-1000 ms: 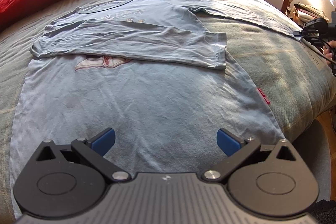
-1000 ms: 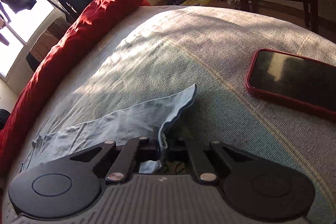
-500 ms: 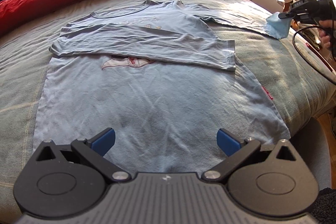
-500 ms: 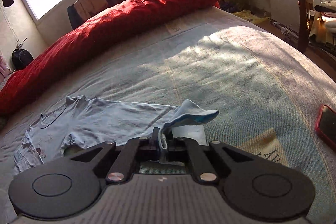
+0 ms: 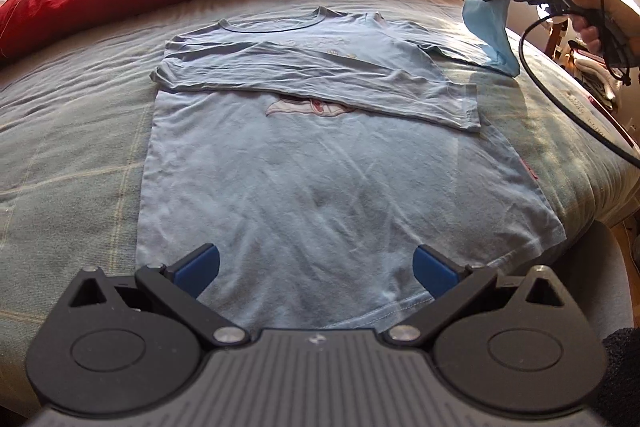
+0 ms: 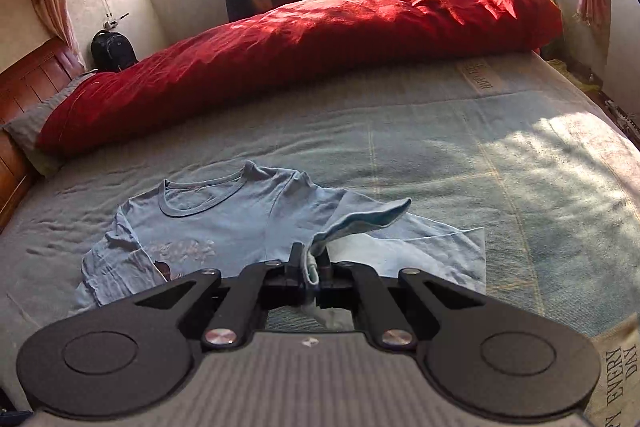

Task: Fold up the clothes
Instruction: 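Lift the held sleeve and carry it across the shirt body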

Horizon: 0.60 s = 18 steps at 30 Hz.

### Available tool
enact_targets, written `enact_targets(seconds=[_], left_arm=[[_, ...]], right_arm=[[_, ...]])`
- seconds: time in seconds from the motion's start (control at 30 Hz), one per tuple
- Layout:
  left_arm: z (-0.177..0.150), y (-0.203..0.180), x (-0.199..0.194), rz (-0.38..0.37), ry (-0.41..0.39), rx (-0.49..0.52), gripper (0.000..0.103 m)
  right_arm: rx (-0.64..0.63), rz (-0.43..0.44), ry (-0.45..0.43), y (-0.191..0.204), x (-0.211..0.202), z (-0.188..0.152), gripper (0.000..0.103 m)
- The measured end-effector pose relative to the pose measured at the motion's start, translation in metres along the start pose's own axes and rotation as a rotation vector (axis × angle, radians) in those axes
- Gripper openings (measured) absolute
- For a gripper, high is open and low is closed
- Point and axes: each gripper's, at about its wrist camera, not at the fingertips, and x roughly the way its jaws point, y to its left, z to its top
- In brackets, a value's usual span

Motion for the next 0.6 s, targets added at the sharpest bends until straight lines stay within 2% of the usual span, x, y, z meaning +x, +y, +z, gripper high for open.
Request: enact_targets(seconds=[0.33, 0.6], left_arm=[[-0.008, 0.023, -0.015, 0.018, -0.022, -0.053, 0.102], [-0.014, 0.03, -0.021, 0.019, -0.027, -0.068, 0.102]], right_arm=[[-0.105, 0.072, 0.017, 0.076, 0.021, 0.012, 0.005], [-0.155, 0.123, 0.028, 0.117, 0.031, 0.013, 0.005]])
